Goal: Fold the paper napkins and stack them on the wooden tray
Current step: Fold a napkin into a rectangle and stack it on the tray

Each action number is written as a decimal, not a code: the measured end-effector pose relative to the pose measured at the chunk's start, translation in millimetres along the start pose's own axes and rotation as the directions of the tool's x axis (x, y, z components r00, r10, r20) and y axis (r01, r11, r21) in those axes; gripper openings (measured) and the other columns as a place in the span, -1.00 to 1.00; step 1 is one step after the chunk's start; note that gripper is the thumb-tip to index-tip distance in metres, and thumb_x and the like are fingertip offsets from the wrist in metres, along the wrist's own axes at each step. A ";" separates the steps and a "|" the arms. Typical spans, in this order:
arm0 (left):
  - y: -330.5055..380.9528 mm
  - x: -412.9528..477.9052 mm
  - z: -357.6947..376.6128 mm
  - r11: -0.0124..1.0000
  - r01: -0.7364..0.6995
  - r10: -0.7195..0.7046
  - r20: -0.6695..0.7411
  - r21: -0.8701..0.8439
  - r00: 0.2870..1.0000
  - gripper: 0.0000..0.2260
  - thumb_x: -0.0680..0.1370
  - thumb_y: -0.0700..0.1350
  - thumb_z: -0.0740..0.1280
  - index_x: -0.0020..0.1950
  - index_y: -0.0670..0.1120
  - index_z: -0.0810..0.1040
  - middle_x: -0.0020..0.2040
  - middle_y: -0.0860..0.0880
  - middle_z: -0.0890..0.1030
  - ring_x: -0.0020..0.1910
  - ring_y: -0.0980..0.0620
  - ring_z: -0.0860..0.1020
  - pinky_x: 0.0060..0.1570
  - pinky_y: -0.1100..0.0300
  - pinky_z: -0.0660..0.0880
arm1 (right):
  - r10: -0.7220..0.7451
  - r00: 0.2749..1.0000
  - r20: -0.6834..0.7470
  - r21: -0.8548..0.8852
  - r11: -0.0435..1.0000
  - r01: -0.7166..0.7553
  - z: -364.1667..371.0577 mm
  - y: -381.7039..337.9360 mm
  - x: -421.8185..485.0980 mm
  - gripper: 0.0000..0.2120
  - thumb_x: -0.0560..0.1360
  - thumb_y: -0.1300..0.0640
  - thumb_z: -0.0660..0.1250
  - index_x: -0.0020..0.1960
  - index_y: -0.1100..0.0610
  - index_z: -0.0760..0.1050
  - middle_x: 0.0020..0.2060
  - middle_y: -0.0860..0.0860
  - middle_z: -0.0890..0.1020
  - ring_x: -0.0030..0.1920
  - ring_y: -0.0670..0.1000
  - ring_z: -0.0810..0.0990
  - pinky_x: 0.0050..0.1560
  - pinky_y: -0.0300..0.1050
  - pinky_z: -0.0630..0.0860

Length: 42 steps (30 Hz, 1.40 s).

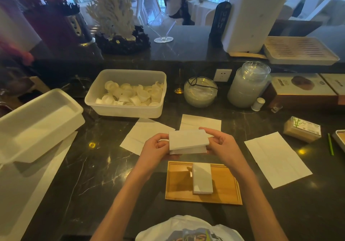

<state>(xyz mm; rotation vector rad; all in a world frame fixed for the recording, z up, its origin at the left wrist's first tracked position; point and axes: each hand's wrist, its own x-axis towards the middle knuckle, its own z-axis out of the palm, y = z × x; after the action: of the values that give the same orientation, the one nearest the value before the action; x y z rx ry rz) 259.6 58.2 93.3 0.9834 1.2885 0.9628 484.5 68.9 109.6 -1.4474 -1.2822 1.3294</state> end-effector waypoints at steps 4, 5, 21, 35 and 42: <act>0.9 -1.3 -0.5 0.999 0.025 -0.023 0.053 -0.031 0.998 -0.87 0.60 -0.11 0.41 0.10 0.09 0.60 0.10 0.03 0.71 0.02 0.17 0.72 -0.19 0.27 0.66 | -0.024 1.000 0.010 -0.037 0.999 0.024 0.9 0.5 -0.3 -0.68 0.59 0.16 0.38 0.28 -0.15 0.56 0.01 -0.27 0.65 0.00 -0.19 0.66 -0.24 -0.41 0.61; 3.0 -2.7 -2.1 0.992 0.053 -0.044 0.080 -0.115 0.996 -0.91 0.60 -0.06 0.39 0.10 0.06 0.62 0.11 -0.01 0.71 0.06 0.09 0.72 -0.18 0.24 0.66 | -0.031 0.999 0.021 -0.046 0.998 0.032 0.7 0.4 -0.1 -0.68 0.59 0.16 0.38 0.27 -0.16 0.55 0.01 -0.27 0.64 0.01 -0.19 0.65 -0.22 -0.40 0.61; -12.1 -3.2 23.8 0.994 0.094 -0.092 0.041 -0.051 0.995 -0.76 0.53 -0.02 0.48 0.13 0.18 0.54 0.10 0.10 0.70 0.06 0.08 0.70 -0.01 0.15 0.69 | 0.152 0.974 0.167 0.031 0.987 -0.160 2.4 -5.9 6.3 -0.47 0.43 -0.33 0.26 0.21 0.00 0.61 -0.04 0.00 0.73 -0.05 0.01 0.74 -0.13 -0.22 0.67; -40.0 -9.7 39.7 0.992 0.128 -0.126 -0.092 0.007 0.988 -0.89 0.61 0.04 0.36 -0.03 0.04 0.62 -0.06 0.10 0.70 -0.12 0.26 0.71 -0.28 0.39 0.60 | 0.266 0.963 0.051 0.049 0.962 -0.268 10.7 39.3 -11.6 -0.88 0.58 0.01 0.39 0.08 -0.01 0.64 0.02 -0.02 0.72 0.00 -0.03 0.71 -0.19 -0.27 0.63; -53.0 -10.6 40.0 0.983 0.171 -0.174 0.059 0.065 0.983 -0.80 0.55 -0.09 0.48 0.10 0.12 0.54 0.07 0.06 0.70 -0.03 0.17 0.73 -0.21 0.29 0.66 | 0.268 0.963 -0.028 0.040 0.963 -0.267 0.2 70.0 -18.3 -0.87 0.56 0.07 0.42 0.11 -0.04 0.62 0.05 -0.09 0.71 0.01 -0.06 0.71 -0.18 -0.26 0.67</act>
<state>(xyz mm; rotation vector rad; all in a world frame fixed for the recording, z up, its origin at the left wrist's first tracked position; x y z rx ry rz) 300.0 30.5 47.2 0.9242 1.3313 0.7577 497.1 37.5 45.6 -1.6549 -1.0618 1.4880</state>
